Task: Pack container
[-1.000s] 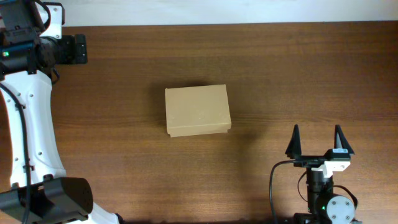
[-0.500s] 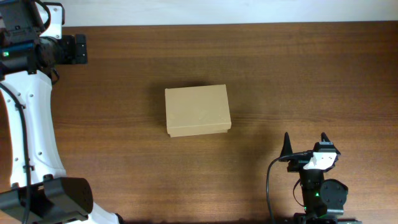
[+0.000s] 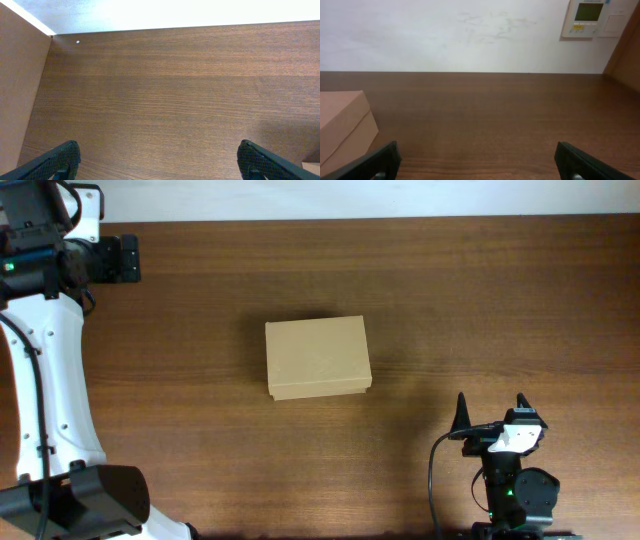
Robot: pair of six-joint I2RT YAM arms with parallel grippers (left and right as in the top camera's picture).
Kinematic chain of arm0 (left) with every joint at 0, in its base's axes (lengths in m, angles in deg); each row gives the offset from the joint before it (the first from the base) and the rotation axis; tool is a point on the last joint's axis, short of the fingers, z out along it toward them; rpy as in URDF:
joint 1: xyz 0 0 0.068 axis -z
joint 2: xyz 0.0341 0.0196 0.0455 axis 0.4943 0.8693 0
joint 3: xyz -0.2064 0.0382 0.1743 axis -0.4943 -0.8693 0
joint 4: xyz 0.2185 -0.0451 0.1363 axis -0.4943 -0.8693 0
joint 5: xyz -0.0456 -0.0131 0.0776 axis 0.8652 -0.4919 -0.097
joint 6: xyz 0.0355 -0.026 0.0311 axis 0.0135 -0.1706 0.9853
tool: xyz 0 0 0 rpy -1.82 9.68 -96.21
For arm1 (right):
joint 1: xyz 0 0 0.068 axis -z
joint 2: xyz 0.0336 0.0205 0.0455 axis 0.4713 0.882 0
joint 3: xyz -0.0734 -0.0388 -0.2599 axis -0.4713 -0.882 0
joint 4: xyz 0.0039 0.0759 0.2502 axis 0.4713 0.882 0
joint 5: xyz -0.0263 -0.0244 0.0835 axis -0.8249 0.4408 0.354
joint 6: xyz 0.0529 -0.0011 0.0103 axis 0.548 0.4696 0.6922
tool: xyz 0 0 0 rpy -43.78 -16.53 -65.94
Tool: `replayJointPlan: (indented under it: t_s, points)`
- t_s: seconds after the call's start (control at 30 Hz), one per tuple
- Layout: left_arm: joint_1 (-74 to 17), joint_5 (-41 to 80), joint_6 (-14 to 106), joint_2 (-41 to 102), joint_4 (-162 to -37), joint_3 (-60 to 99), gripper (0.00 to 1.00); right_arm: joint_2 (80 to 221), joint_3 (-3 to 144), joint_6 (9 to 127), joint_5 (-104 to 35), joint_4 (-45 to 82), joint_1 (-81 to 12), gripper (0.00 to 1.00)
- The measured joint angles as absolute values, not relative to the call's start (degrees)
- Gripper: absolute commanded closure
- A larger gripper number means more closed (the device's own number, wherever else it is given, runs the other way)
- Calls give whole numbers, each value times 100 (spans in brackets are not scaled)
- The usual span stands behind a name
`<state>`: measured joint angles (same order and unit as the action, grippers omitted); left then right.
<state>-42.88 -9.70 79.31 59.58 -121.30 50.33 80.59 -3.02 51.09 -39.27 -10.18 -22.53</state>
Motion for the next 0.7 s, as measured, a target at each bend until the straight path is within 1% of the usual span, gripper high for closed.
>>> replayJointPlan:
  t_s: [0.4, 0.57, 0.63, 0.7]
  points:
    - [-4172, -977, 7931, 5811, -12145, 5031, 0, 8059, -302, 5109, -3927, -1020, -2253, 1]
    - [-3671, -1010, 7934, 5090, -12056, 4885, 1, 8059, -302, 5111, -3927, -1020, -2253, 1]
    - [-3387, -1003, 7934, 4640, -11820, 4697, 0, 8061, -302, 5109, -3930, -1018, -2253, 1]
    - [-3031, -1003, 7934, 4078, -11251, 4338, 0, 8061, -302, 5107, -3930, -1018, -2253, 1]
